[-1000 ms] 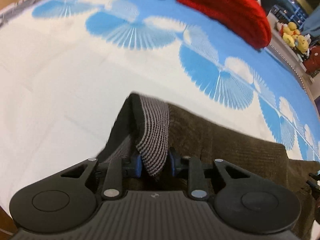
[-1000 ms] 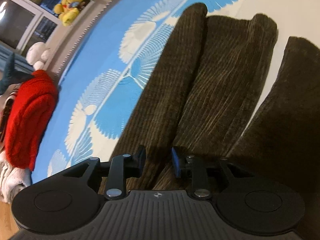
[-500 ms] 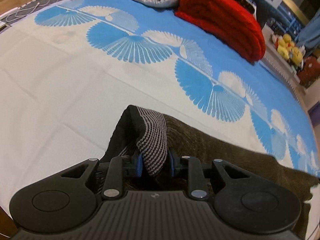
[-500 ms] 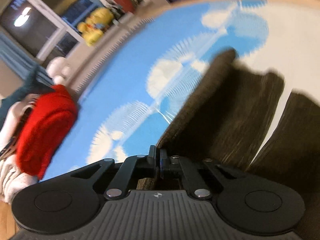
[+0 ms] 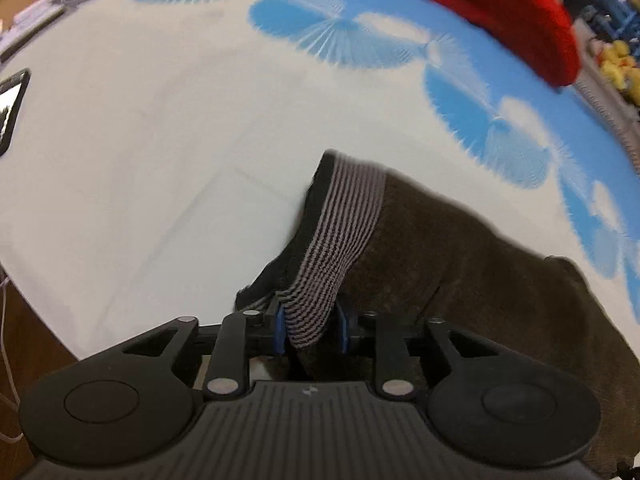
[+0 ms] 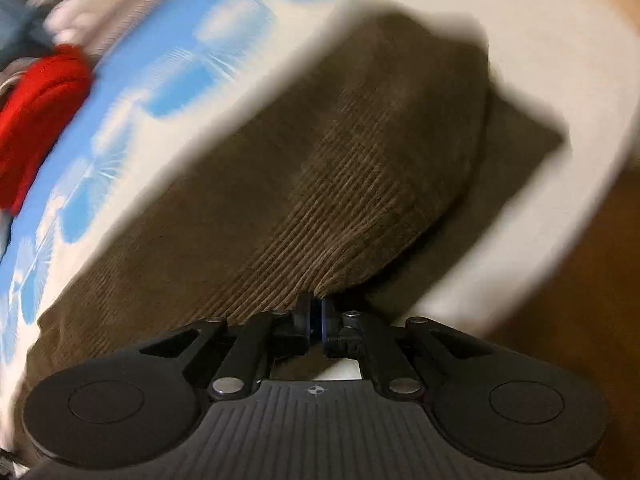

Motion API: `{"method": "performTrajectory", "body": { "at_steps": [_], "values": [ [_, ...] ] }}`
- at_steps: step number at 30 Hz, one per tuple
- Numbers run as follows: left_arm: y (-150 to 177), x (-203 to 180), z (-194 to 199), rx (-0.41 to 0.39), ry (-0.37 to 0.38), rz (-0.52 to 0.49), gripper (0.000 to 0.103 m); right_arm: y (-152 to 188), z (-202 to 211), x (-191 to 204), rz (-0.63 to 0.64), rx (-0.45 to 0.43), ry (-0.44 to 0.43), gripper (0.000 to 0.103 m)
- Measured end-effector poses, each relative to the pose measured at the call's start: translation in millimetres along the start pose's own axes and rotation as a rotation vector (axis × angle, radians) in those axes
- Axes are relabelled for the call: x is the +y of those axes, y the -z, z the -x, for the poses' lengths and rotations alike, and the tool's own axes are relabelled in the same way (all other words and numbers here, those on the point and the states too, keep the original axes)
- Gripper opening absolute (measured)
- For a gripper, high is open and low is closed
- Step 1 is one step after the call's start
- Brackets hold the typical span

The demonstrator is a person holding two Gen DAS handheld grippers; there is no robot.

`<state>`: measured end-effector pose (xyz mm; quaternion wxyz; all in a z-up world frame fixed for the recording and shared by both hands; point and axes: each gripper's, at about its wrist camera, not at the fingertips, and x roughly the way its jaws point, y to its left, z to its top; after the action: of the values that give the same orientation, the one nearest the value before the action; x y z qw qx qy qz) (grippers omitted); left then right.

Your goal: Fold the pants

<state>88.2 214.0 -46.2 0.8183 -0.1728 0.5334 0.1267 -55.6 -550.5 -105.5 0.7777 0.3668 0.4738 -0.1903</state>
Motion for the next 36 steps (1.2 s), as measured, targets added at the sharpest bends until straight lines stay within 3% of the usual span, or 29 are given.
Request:
{"method": "performTrajectory", "body": {
  "at_steps": [3, 7, 11, 14, 18, 21, 22, 24, 30, 33, 36],
  "values": [
    [-1.6, 0.8, 1.9, -0.012, 0.025, 0.044, 0.035, -17.8, 2.5, -15.7, -0.026, -0.071, -0.001, 0.01],
    [0.8, -1.0, -1.9, 0.008, 0.028, 0.051, 0.045, -39.9, 5.8, -51.7, -0.255, -0.109, -0.065, 0.01],
    [-1.0, 1.9, -7.8, 0.016, 0.019, 0.047, 0.045, -54.7, 9.0, -77.4, -0.382, -0.202, -0.017, 0.011],
    [-2.7, -0.9, -11.9, 0.021, 0.015, 0.041, 0.047, -66.7, -2.3, -93.3, -0.421, -0.168, -0.043, 0.011],
    [-2.7, -5.4, -12.8, 0.022, -0.001, 0.021, 0.05, -62.1, -7.5, -102.9, -0.476, -0.144, -0.066, 0.01],
    [-3.0, -6.1, -13.6, 0.023, -0.004, 0.018, 0.05, -52.8, 16.6, -103.4, -0.538, -0.234, -0.046, 0.012],
    [-3.3, -5.8, -14.1, 0.024, -0.004, 0.019, 0.05, -49.8, 25.7, -104.2, -0.548, -0.27, -0.017, 0.016],
    [-3.6, -5.8, -14.6, 0.026, -0.005, 0.019, 0.05, -46.3, 32.6, -108.7, -0.57, -0.306, 0.001, 0.036],
    [-4.1, -10.1, -15.2, 0.026, -0.017, 0.013, 0.054, -54.0, 1.5, -111.5, -0.521, -0.165, -0.061, 0.039],
    [-3.5, -12.6, -15.2, 0.024, -0.022, 0.003, 0.056, -55.4, -0.9, -109.6, -0.512, -0.173, -0.059, 0.039],
    [-2.7, -12.6, -15.2, 0.023, -0.021, 0.002, 0.056, -60.5, -3.3, -102.2, -0.495, -0.185, -0.088, 0.046]
  ]
}}
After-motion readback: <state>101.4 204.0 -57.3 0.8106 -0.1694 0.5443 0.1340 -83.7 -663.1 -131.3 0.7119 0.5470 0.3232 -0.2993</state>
